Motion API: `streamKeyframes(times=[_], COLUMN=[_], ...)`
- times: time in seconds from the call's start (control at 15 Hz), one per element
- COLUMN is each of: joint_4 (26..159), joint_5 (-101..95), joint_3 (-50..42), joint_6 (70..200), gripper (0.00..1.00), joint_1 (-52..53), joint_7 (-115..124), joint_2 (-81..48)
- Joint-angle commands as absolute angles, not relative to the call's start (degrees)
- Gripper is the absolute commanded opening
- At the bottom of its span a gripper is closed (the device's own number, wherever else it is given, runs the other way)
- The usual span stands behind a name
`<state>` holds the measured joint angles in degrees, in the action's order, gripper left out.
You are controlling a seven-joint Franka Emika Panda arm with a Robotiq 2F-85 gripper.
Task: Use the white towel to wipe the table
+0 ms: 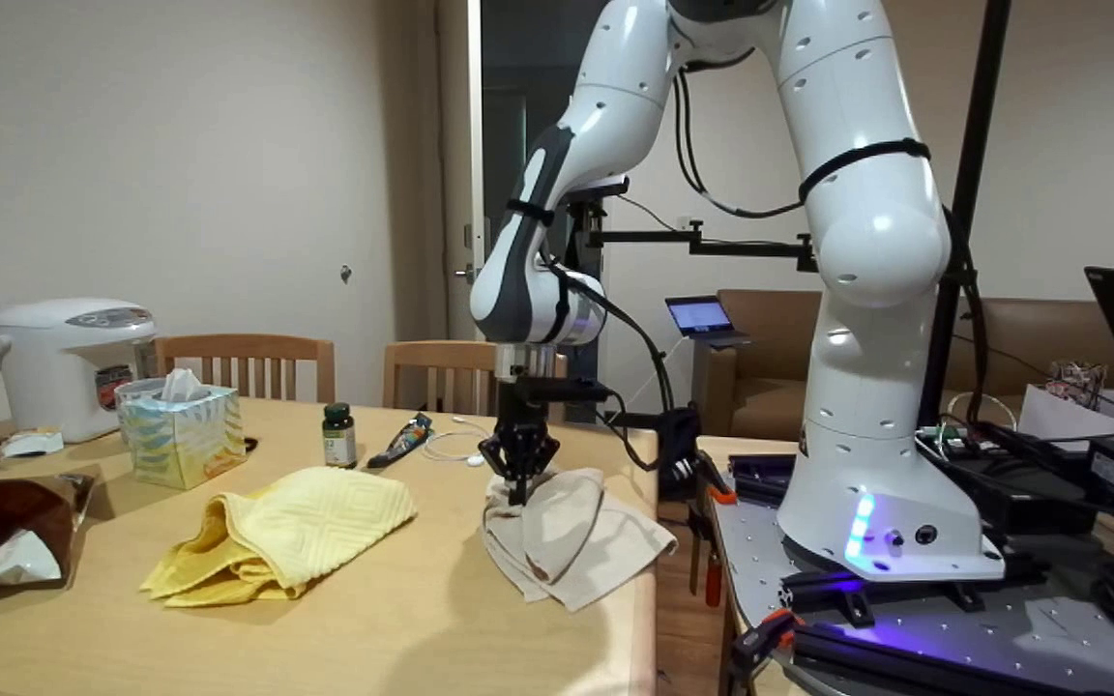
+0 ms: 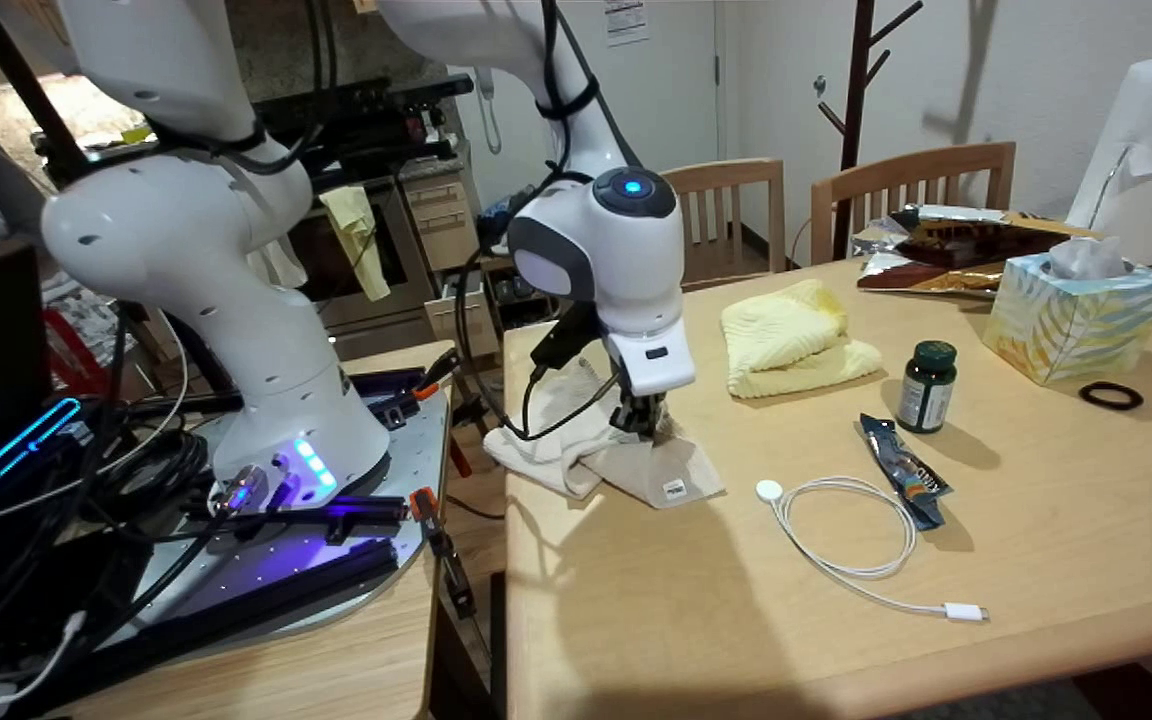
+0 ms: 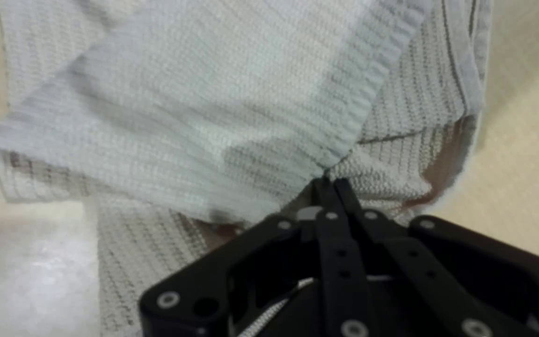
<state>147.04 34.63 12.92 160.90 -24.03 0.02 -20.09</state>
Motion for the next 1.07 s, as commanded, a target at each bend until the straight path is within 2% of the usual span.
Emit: streamKeyframes(times=[0.0, 0.13, 0.2, 0.53, 1.0], joint_4=[148.06, 148.14, 148.20, 147.73, 146.06], joint_5=[36.04, 34.46, 34.93, 20.83, 5.28], joint_3=[12.73, 12.10, 8.27, 2.01, 0.48], joint_6=[159.10, 158.69, 158.15, 155.39, 152.01], gripper=[0.01, 0.01, 0.01, 0.01, 0.00], joint_1=[-27.09, -26.66, -21.67, -8.98, 3.70], joint_7=[-1.40, 0.06, -0.50, 5.36, 9.59], joint_2=[-18.78, -18.11, -17.47, -17.16, -18.50])
